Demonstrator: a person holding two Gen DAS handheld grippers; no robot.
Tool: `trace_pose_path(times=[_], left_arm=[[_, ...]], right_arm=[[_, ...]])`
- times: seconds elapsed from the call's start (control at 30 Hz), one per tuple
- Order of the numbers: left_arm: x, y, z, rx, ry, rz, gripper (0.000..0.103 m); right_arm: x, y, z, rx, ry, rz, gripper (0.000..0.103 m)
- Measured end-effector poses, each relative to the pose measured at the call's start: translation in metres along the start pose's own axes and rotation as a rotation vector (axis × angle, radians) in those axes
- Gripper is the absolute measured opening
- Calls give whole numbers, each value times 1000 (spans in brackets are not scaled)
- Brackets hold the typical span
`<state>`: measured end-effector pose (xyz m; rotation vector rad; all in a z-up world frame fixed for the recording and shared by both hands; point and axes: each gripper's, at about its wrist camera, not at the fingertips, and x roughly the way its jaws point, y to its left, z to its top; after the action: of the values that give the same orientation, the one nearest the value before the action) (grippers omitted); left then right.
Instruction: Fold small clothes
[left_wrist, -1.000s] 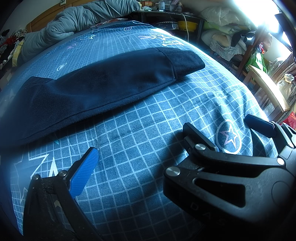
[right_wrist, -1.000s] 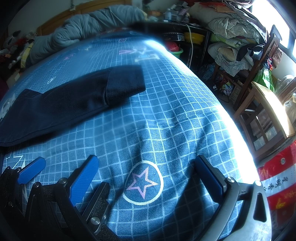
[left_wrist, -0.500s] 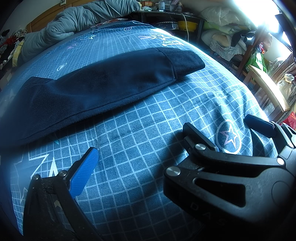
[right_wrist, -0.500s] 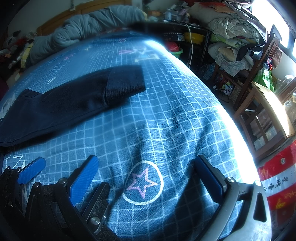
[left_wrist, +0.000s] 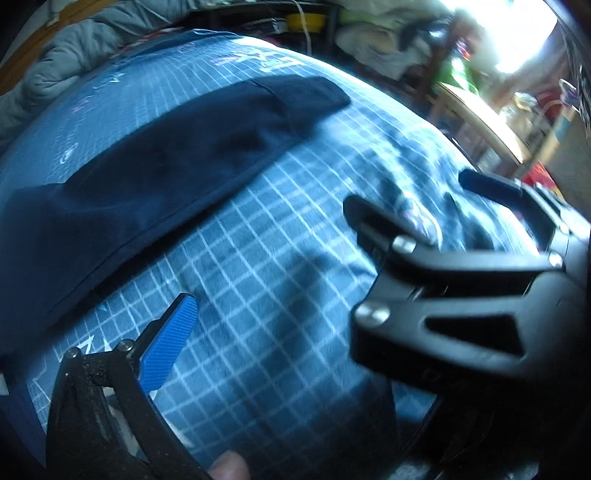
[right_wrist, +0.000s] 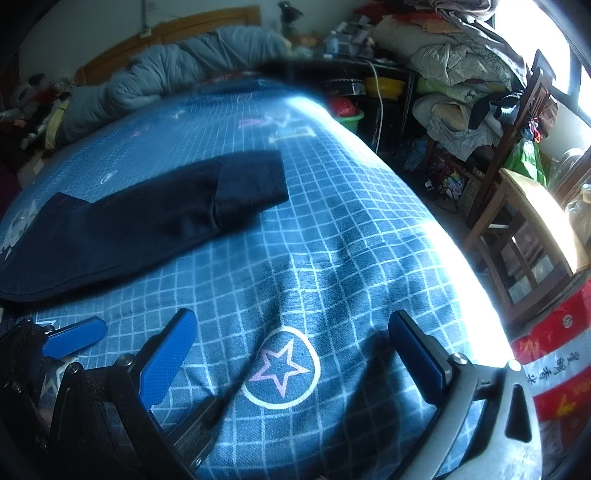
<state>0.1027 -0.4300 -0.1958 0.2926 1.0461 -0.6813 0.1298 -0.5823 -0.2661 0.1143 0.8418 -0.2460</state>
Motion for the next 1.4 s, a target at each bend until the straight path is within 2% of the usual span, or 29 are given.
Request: trace_pose_path(times=[0.03, 0.07, 0.17, 0.23, 0.37, 0.43, 0.5, 0.67, 0.8, 0.87, 0.97, 1.07, 1.17, 1.23, 1.33, 1.4], left_arm=[[-11, 3, -8, 14, 24, -46, 103], [-27, 8, -18, 17, 14, -78, 103], [-93, 20, -53, 59, -88, -137, 103], [-140, 29, -77, 79, -183, -170, 103], [-224, 44, -122, 157, -298, -159, 103], [-262, 56, -141, 164, -346, -150, 103], [-296, 71, -161, 166, -395, -119, 103], [-369, 125, -201, 77, -507, -29, 103], [-435, 175, -222, 1, -641, 76, 103], [-475, 197, -227, -35, -719, 159, 103], [-540, 225, -234, -93, -861, 321, 103], [-601, 253, -246, -182, -1008, 417, 103], [-643, 275, -255, -286, -1116, 556, 103], [-665, 286, -262, -323, -1189, 590, 103], [-688, 290, -262, -386, -1237, 673, 103], [-698, 289, -258, -408, -1238, 697, 103]], right_arm=[[-14, 2, -1, -4, -29, -3, 103], [-31, 5, -4, -12, -59, 6, 103], [-87, 23, -16, -66, -148, -3, 103], [-125, 38, -28, -83, -200, 9, 103], [-198, 71, -59, -48, -304, 61, 103], [-230, 86, -73, -32, -337, 51, 103], [-259, 100, -82, -7, -363, 78, 103], [-324, 139, -93, 13, -450, 116, 103], [-367, 174, -81, -48, -499, 154, 103], [-387, 191, -63, -84, -532, 175, 103], [-424, 212, -34, -98, -615, 215, 103], [-464, 237, -15, -123, -721, 273, 103], [-493, 259, -5, -167, -809, 319, 103], [-506, 269, 1, -190, -850, 352, 103], [-520, 285, 10, -228, -893, 363, 103], [-520, 295, 11, -255, -903, 414, 103]])
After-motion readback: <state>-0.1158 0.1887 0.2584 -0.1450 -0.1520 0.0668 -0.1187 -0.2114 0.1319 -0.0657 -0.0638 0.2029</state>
